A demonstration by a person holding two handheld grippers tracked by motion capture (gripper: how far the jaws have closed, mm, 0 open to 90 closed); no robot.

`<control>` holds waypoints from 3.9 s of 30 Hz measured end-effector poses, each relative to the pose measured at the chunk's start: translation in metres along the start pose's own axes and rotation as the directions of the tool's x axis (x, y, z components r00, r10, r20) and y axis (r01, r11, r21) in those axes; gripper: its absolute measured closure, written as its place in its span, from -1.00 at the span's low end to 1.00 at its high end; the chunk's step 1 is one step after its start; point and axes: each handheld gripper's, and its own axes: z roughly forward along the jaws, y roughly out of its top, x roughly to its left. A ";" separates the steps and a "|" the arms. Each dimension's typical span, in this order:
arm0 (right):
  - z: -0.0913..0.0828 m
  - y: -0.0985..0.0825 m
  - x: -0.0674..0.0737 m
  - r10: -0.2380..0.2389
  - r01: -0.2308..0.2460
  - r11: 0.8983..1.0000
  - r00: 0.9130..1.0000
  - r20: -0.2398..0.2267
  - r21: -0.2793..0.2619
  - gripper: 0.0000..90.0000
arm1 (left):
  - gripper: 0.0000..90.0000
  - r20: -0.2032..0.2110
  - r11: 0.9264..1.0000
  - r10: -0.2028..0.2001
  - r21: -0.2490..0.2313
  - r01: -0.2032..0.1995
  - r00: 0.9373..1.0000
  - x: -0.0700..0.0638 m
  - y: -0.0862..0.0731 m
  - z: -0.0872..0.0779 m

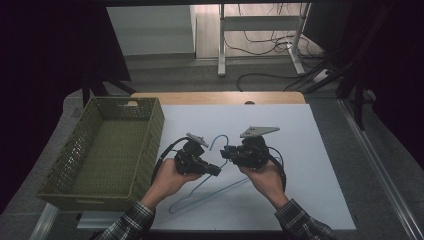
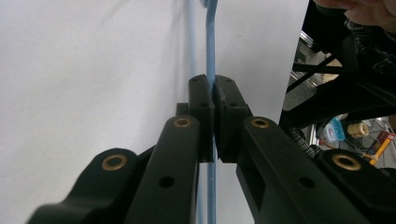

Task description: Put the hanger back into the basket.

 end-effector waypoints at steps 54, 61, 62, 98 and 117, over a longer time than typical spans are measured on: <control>-0.119 -0.072 -0.011 0.044 -0.037 0.998 0.982 0.185 -0.042 -0.69 | 0.94 -0.242 0.968 -0.083 -0.250 0.021 0.967 0.005 -0.033 -0.199; -0.122 -0.083 -0.009 0.026 -0.021 1.000 0.974 0.224 -0.022 -0.84 | 0.94 -0.293 0.958 -0.122 -0.284 0.036 0.948 0.016 -0.055 -0.229; -0.123 -0.085 -0.008 0.025 -0.020 1.000 0.974 0.226 -0.021 -0.85 | 0.94 -0.299 0.958 -0.125 -0.286 0.036 0.946 0.018 -0.058 -0.233; -0.119 -0.111 -0.015 -0.019 0.006 0.999 0.964 0.265 0.052 -1.00 | 0.94 -0.408 0.891 -0.316 -0.438 0.120 0.856 0.096 -0.169 -0.291; -0.112 -0.114 -0.015 -0.037 0.014 0.996 0.964 0.262 0.090 -1.00 | 0.94 -0.437 0.895 -0.406 -0.369 0.251 0.803 0.136 -0.191 -0.249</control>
